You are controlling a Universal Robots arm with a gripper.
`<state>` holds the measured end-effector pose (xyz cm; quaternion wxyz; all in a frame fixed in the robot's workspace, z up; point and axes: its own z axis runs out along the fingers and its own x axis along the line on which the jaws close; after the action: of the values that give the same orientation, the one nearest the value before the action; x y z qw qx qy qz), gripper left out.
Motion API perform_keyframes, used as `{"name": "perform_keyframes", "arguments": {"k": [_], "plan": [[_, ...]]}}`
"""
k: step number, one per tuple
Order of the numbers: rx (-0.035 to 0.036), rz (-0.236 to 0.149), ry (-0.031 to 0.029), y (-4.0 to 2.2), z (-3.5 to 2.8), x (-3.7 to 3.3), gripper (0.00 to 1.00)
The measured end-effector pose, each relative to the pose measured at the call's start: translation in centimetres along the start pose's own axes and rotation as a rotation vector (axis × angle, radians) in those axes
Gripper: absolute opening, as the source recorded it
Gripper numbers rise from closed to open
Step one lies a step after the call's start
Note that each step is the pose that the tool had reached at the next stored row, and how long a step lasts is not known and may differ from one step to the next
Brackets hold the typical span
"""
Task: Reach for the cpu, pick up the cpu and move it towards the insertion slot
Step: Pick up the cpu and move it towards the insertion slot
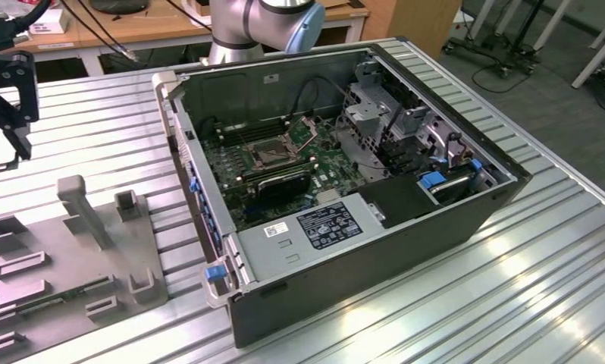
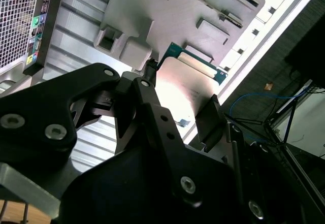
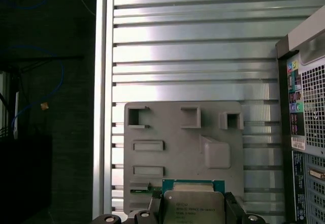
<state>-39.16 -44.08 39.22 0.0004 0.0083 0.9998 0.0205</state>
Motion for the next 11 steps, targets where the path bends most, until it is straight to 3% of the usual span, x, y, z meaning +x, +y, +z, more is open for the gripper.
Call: {"name": "perform_keyframes", "arguments": {"k": [11], "plan": [[-0.0001, 0.0, -0.0002, 0.01, 0.01, -0.69, 0.55]]}}
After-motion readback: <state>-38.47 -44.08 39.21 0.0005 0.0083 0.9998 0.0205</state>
